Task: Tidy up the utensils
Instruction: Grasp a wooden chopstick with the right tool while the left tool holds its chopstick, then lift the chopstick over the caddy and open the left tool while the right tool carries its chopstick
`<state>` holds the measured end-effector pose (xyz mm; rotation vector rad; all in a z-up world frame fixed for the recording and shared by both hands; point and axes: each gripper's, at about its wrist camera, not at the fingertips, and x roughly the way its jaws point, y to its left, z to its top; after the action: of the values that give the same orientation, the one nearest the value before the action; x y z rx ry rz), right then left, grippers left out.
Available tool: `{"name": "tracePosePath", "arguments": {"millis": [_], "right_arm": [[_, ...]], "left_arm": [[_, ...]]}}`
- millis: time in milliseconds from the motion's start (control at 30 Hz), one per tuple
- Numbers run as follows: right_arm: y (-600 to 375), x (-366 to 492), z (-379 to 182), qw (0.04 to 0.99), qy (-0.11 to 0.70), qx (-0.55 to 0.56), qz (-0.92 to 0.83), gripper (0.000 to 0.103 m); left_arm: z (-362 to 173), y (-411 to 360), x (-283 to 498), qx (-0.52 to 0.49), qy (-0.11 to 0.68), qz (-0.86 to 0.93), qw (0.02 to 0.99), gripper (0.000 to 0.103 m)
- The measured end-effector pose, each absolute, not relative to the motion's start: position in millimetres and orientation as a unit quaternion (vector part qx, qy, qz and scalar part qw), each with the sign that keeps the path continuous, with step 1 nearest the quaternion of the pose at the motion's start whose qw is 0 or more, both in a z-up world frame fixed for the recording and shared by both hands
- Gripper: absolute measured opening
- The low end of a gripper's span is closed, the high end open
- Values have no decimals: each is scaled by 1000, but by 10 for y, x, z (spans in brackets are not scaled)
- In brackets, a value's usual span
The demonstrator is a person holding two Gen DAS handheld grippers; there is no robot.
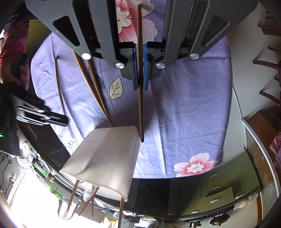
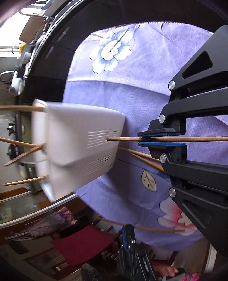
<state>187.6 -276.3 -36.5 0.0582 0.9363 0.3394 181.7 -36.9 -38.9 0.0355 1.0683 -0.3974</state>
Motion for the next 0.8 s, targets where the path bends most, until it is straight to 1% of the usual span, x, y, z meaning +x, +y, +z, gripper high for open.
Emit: {"name": "tracePosePath", "arguments": {"millis": [233,533,567,800], "right_arm": [[-3135,1452,41,898,401,50,175,6],[-3372,1020,273,909,371,60,181,6],[-3245,1070,253,909,370,61,181,6],[-3248,1012,353,915,354,61,186,6]], "left_arm": [[-146,-345,1669,21,485,-195,852,6],[120,-381,1449,31,458,-204,865,5],[146,-387,1434,33,456,-205,866,5],[262,-441,1372,40,446,-207,870,5]]}}
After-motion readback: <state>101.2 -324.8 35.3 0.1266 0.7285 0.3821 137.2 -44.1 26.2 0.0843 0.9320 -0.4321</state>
